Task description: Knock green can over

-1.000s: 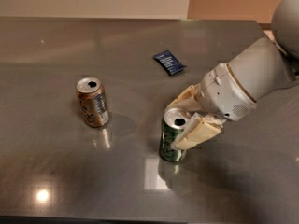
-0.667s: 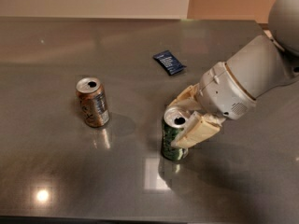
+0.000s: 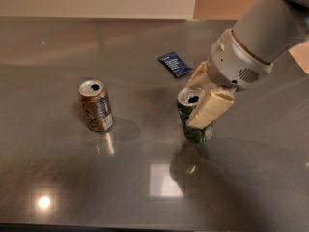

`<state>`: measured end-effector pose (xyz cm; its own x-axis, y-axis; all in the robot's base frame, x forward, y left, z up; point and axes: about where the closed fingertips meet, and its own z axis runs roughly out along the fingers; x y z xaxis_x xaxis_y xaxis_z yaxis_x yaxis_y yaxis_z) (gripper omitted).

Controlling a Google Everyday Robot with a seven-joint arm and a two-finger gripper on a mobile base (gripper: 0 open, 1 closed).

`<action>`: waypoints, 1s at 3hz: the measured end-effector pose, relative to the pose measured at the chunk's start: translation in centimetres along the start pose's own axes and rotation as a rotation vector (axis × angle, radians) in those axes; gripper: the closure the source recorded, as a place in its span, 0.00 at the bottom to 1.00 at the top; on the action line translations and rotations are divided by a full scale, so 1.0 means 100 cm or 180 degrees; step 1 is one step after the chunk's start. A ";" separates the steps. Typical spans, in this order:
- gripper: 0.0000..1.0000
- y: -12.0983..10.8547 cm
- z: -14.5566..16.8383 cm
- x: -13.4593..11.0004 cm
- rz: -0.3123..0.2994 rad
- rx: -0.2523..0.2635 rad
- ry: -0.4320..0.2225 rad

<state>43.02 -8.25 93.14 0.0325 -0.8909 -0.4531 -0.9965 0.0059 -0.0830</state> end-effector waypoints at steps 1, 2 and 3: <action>1.00 -0.023 -0.003 0.013 0.0173 -0.0132 0.0587; 0.81 -0.045 0.008 0.022 0.0217 -0.0247 0.1010; 0.58 -0.054 0.019 0.029 0.0185 -0.0304 0.1241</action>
Offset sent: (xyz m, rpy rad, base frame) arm 0.0387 -0.0424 -0.0243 -0.5523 0.2822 -0.0181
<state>48.64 -9.95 90.56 -0.0372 -0.9959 -0.0824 -0.9991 0.0353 0.0241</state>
